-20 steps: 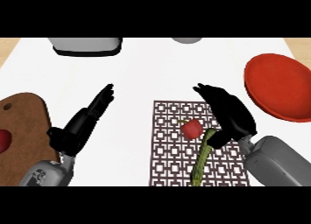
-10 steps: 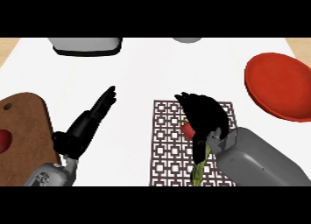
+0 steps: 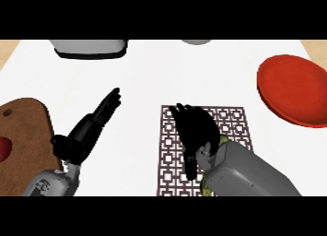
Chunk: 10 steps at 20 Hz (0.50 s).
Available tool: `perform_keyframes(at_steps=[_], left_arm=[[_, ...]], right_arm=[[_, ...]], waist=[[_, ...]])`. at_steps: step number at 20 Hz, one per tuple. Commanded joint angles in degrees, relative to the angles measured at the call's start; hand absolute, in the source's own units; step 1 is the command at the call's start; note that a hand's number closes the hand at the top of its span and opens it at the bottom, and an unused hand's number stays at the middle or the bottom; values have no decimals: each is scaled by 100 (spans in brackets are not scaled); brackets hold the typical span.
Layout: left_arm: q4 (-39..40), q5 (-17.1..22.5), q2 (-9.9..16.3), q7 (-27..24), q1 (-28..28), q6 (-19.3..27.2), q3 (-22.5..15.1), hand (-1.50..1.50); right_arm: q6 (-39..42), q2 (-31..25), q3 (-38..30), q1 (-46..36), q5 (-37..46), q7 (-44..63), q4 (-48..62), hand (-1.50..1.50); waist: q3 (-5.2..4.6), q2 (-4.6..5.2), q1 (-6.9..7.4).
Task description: Pick the bell pepper from the placemat and place it in the bowl
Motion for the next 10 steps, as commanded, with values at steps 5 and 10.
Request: perform_keyframes(at_steps=[5,10], left_arm=[[55,-296,-200,-198,204,-35,37,0],[-247,-197,-197,241,112,-248,272,0]], right_arm=[[181,6,114,465,1003,310,-504,-150],[-228,267,200,810,1907,-299,-129,-150]], waist=[[3,0,-29],[4,6,2]])
